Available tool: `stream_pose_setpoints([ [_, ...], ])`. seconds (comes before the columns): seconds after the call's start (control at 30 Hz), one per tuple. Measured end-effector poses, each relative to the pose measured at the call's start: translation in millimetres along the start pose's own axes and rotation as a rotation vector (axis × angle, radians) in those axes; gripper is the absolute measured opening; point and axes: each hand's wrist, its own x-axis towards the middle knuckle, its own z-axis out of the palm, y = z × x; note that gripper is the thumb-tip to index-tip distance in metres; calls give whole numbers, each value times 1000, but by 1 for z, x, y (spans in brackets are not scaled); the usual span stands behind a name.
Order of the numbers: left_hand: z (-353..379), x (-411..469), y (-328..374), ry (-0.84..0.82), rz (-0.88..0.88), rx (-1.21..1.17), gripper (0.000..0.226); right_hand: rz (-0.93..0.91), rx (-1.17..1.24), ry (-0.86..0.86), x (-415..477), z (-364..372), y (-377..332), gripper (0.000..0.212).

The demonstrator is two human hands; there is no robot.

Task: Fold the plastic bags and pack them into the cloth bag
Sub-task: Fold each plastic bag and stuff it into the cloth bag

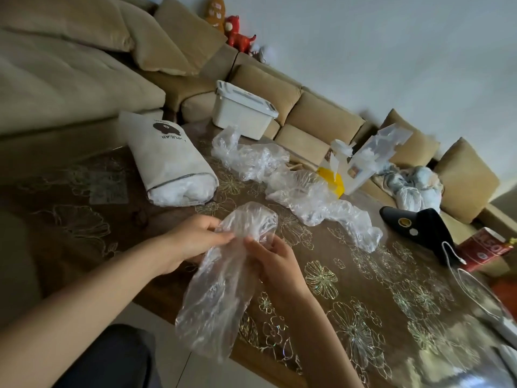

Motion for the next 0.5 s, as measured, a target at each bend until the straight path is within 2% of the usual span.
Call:
stream_pose_setpoints([
  [0.1,1,4,-3,9,-12,-72,10,-31,49,7,3,4,-3,14],
  [0.17,2,5,-2,-36,-61,-217,4,-26,107,43,3,5,-4,14],
  [0.33,2,10,-6,-89,-208,-435,27,-22,208,48,4,8,-4,47],
  [0.43,-1,14,-12,-148,-311,-552,28,-24,166,51,5,10,-5,55],
  [0.5,-3,16,-14,-195,-293,-589,51,-42,156,43,6,10,-3,56],
])
